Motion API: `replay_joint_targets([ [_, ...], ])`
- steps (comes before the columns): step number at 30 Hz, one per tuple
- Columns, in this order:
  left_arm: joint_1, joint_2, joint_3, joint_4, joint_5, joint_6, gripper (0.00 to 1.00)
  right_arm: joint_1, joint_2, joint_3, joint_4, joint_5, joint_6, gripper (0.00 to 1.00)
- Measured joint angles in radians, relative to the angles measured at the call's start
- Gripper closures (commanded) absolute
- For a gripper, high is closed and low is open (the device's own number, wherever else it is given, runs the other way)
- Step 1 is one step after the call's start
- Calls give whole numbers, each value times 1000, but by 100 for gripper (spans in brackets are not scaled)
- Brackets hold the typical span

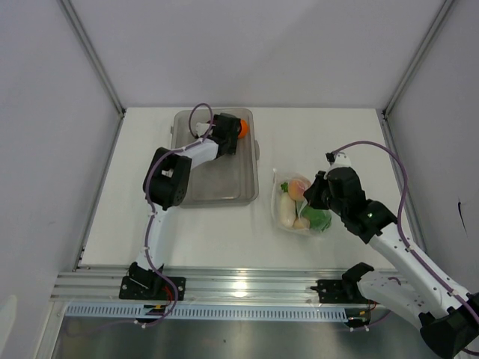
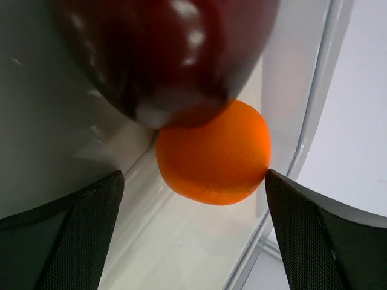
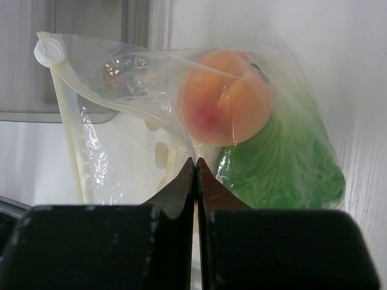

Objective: Place the food in the zip-top bag and seal the zipper
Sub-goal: Pick up the fake fruit from the bin.

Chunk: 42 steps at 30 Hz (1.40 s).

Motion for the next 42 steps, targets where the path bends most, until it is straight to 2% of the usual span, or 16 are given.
replay_joint_targets([
  [14,6,38,64,-9,-1,-8,0,-9,1,-21,22,-2,0,100],
  [29,11,61,83,0,0,-7,18,-13,5,-26,30,-8,0,100],
  [42,13,71,80,41,0,-7,42,-18,10,-26,30,-9,0,100],
])
